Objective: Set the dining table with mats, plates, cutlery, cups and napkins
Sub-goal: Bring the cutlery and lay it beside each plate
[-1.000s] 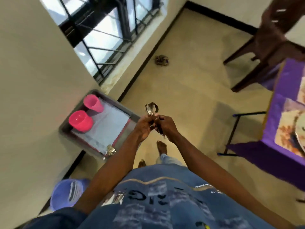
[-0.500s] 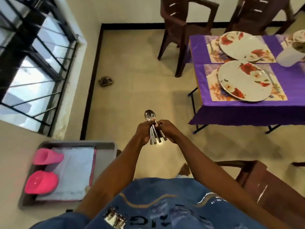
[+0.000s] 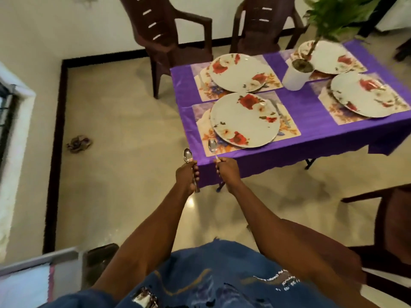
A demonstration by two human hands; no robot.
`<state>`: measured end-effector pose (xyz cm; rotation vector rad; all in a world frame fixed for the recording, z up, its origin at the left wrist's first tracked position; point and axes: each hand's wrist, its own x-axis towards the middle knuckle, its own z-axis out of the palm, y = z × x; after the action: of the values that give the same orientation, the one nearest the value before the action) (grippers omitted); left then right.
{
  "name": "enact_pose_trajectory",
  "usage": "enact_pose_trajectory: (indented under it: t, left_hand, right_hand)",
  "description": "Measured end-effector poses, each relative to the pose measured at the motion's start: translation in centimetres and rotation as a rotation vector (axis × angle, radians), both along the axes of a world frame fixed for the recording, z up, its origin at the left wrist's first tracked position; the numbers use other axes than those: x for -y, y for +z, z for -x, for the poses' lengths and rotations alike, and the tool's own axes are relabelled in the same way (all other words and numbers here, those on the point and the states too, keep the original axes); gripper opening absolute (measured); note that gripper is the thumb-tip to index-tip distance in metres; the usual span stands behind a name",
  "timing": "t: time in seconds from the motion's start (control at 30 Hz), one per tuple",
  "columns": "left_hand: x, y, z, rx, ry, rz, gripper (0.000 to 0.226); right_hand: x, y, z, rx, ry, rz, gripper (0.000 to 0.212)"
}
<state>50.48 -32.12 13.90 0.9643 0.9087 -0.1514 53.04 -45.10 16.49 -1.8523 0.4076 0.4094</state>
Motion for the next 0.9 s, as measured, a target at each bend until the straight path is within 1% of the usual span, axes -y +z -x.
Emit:
enact_pose_trajectory:
  t: [0.17,0.27,0.43,0.53,0.73,0.83,0.9]
  left_hand:
    - [5.5,0.9,-4.9,-0.024,-0.15,-0.099,0.02]
    - [7.5,0.8,-8.1,-0.024,-0.261,-0.152,0.023]
    - [11.3,0.4,-14.3,0.012,-0.318,-0.077,0.019]
    - [13.2,0.8,-18.5,0.026,-0.376,-0.087,0.014]
    - [14.4,3.0,-26.4,0.053,-0.412,-0.118,0.013]
    - [14.9,2.6,-28.9,0.022,-0.374,-0.081,0.013]
    - [15.4,1.9,-29.8,-0.002,-0.362,-0.062,0.013]
  right_hand:
    - [5.7,-0.9,-3.8,-0.012,-0.159,-0.026,0.018]
    - [8.3,-1.3,-6.1,-0.029,-0.235,0.006,0.015]
    - [12.2,-2.2,-11.2,-0.017,-0.322,0.074,0.012]
    - [14.1,-2.4,-14.7,0.025,-0.365,0.126,0.01]
    - [16.7,-1.5,-21.3,0.035,-0.402,0.226,0.012]
    - [17.3,-1.7,-23.7,0.035,-0.41,0.22,0.01]
    - [17.6,-1.9,-24.9,0.032,-0.408,0.233,0.014]
